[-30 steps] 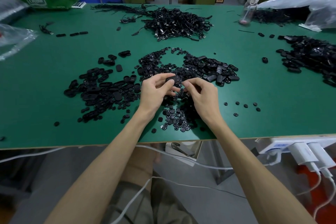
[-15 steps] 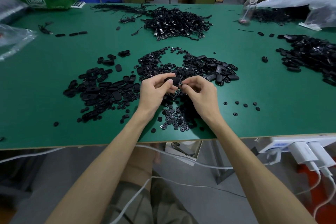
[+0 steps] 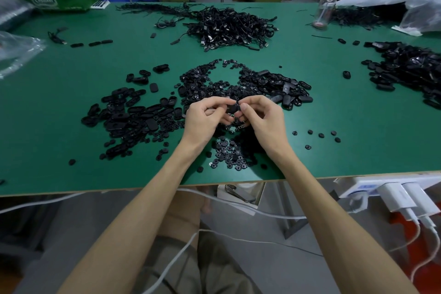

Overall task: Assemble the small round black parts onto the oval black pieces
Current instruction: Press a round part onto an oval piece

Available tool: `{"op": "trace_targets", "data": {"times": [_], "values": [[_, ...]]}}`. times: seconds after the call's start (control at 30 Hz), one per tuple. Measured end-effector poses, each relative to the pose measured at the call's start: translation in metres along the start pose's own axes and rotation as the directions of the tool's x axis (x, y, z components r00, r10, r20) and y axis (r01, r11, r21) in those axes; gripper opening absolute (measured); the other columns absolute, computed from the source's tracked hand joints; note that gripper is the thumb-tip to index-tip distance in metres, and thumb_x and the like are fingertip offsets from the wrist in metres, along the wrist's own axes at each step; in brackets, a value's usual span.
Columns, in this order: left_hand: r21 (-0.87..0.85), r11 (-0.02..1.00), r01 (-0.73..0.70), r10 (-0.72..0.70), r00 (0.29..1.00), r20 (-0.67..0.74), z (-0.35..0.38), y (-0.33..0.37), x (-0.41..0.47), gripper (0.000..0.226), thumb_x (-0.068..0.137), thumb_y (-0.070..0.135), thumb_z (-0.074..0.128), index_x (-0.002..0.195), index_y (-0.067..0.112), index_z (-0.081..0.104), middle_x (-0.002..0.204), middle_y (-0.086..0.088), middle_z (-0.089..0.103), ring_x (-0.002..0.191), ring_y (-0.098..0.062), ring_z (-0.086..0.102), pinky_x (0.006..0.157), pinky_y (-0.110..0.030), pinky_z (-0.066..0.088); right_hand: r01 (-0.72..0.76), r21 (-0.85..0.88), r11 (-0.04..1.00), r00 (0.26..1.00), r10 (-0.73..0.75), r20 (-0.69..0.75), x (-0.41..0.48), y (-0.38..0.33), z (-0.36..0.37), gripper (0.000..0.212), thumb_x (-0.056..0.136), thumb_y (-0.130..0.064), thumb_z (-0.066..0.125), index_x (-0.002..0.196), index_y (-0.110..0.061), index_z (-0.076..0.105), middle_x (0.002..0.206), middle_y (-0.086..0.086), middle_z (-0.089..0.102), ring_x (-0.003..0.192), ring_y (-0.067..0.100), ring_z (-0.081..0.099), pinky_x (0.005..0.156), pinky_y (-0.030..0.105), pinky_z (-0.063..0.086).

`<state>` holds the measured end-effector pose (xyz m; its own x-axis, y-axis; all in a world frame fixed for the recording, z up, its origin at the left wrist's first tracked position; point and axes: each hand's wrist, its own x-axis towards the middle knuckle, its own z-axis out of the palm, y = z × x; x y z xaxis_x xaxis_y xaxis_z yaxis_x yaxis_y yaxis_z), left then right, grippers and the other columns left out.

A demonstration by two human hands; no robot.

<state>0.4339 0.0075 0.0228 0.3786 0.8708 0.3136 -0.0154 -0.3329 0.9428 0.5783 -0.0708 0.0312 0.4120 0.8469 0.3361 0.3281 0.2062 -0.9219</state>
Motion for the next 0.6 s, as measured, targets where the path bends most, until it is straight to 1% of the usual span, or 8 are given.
{"op": "trace_targets", "data": {"times": [0.07, 0.13, 0.2, 0.33, 0.43, 0.53, 0.6], "values": [[0.035, 0.999, -0.028, 0.027, 0.999, 0.016, 0.0015, 0.0013, -0.0009, 0.017, 0.098, 0.000, 0.064, 0.107, 0.005, 0.078, 0.104, -0.015, 0.075, 0.077, -0.025, 0.077, 0.077, -0.039, 0.064, -0.004, 0.011, 1.000, 1.000, 0.004, -0.004, 0.0000, 0.0001, 0.0000, 0.007, 0.101, -0.010, 0.064, 0.103, -0.008, 0.070, 0.084, 0.006, 0.077, 0.079, 0.021, 0.074, 0.071, 0.035, 0.061], [0.033, 0.999, -0.044, 0.043, 0.999, 0.032, 0.0026, 0.0025, -0.0022, 0.013, 0.097, 0.004, 0.070, 0.107, 0.004, 0.078, 0.106, -0.016, 0.073, 0.078, -0.025, 0.077, 0.077, -0.037, 0.064, -0.011, 0.017, 1.000, 1.000, 0.011, -0.011, -0.0002, 0.0001, -0.0004, 0.007, 0.100, -0.011, 0.065, 0.102, -0.006, 0.070, 0.085, 0.008, 0.077, 0.079, 0.024, 0.074, 0.073, 0.039, 0.062], [0.036, 0.998, -0.059, 0.058, 0.998, 0.031, 0.0027, 0.0029, -0.0030, 0.012, 0.094, 0.008, 0.075, 0.105, 0.005, 0.079, 0.103, -0.016, 0.073, 0.077, -0.023, 0.077, 0.074, -0.036, 0.064, -0.013, 0.008, 1.000, 1.000, 0.013, -0.008, -0.0004, 0.0001, -0.0007, 0.007, 0.099, -0.012, 0.067, 0.102, -0.006, 0.071, 0.084, 0.008, 0.077, 0.078, 0.026, 0.074, 0.074, 0.042, 0.062], [0.048, 0.998, -0.047, 0.045, 0.999, 0.024, 0.0014, 0.0017, -0.0029, 0.012, 0.090, 0.013, 0.080, 0.098, 0.005, 0.079, 0.094, -0.013, 0.075, 0.072, -0.024, 0.076, 0.070, -0.037, 0.064, 0.005, -0.028, 1.000, 1.000, -0.004, 0.010, -0.0011, -0.0006, -0.0005, 0.008, 0.097, -0.014, 0.071, 0.102, -0.007, 0.071, 0.083, 0.006, 0.077, 0.076, 0.024, 0.074, 0.077, 0.043, 0.062], [0.005, 1.000, -0.011, 0.011, 1.000, 0.012, 0.0001, 0.0009, -0.0022, 0.009, 0.091, 0.012, 0.079, 0.098, 0.006, 0.078, 0.089, -0.014, 0.077, 0.070, -0.025, 0.076, 0.068, -0.036, 0.064, 0.005, -0.013, 1.000, 1.000, -0.005, 0.008, -0.0008, -0.0012, -0.0006, 0.007, 0.098, -0.012, 0.069, 0.102, -0.006, 0.071, 0.083, 0.006, 0.077, 0.076, 0.023, 0.073, 0.076, 0.039, 0.061], [-0.087, 0.995, 0.040, -0.044, 0.998, -0.048, -0.0021, 0.0009, -0.0016, 0.008, 0.094, 0.012, 0.076, 0.100, 0.006, 0.076, 0.080, -0.008, 0.077, 0.069, -0.024, 0.074, 0.068, -0.035, 0.063, 0.003, -0.010, 1.000, 0.999, -0.004, -0.040, -0.0007, -0.0009, -0.0001, 0.007, 0.100, -0.011, 0.065, 0.102, -0.006, 0.069, 0.082, 0.005, 0.077, 0.074, 0.016, 0.072, 0.072, 0.028, 0.057], [-0.170, 0.983, 0.074, -0.090, 0.992, -0.086, -0.0038, 0.0011, -0.0010, 0.009, 0.094, 0.013, 0.076, 0.101, 0.006, 0.076, 0.082, -0.007, 0.077, 0.069, -0.024, 0.074, 0.068, -0.033, 0.063, 0.014, -0.042, 0.999, 0.999, -0.016, -0.050, -0.0009, -0.0009, 0.0003, 0.007, 0.100, -0.012, 0.065, 0.101, -0.006, 0.069, 0.082, 0.004, 0.076, 0.074, 0.012, 0.071, 0.071, 0.023, 0.055]]}}
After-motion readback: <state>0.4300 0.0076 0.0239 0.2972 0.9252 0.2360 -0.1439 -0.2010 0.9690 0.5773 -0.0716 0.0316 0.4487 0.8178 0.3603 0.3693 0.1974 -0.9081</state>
